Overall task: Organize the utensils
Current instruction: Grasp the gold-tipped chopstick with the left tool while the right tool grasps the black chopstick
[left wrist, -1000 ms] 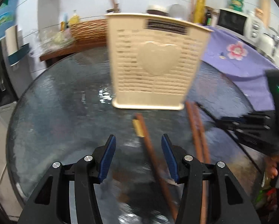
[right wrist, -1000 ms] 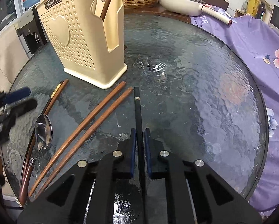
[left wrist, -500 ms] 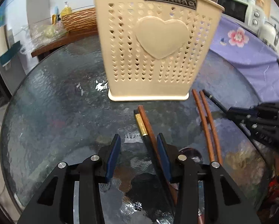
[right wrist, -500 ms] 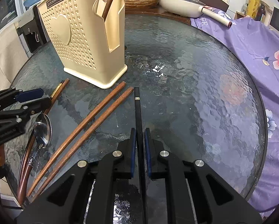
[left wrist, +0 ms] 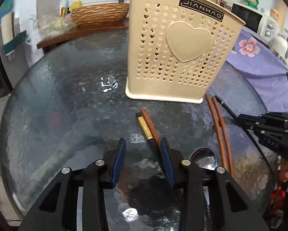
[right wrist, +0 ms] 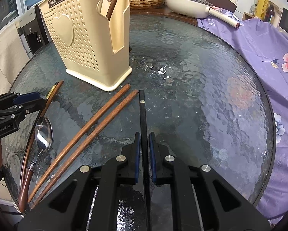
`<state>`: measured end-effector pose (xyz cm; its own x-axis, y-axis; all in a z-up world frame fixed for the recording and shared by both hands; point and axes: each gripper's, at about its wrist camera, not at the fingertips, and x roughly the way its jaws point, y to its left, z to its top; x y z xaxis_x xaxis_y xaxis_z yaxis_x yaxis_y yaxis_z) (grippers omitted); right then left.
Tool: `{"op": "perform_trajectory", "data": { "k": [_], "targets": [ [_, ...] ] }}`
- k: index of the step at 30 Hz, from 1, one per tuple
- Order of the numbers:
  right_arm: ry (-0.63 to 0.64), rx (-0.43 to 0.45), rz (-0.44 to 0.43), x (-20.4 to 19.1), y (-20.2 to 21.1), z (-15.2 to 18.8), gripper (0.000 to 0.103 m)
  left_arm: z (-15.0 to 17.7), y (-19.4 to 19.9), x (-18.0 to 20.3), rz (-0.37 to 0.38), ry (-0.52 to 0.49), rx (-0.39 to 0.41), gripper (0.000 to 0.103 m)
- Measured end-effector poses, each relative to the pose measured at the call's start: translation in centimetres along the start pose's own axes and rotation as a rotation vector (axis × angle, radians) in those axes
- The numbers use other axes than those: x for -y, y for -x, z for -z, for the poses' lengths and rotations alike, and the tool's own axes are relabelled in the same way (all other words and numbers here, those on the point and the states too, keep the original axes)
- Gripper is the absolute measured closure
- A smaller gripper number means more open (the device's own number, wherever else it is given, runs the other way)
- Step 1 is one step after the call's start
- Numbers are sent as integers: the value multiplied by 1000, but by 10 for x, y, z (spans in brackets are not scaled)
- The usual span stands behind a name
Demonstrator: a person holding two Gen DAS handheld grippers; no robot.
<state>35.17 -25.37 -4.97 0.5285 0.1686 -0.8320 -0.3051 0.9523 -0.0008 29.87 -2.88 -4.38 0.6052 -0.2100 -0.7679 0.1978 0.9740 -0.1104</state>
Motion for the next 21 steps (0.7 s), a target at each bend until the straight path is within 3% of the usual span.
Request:
{"op": "perform_trajectory", "data": {
  "k": [3,13,21],
  "targets": [
    [0,-1,0,-1,0,1,93,2,1,-1,4,5,-5,67],
    [16,-12,19,-6,-2,-3,93,1,-4,12,-101,-92,-21,68],
    [46,-52,16,-16,-12,-24,93,-18,-14,18,-85,-113,-81,89]
  ]
}}
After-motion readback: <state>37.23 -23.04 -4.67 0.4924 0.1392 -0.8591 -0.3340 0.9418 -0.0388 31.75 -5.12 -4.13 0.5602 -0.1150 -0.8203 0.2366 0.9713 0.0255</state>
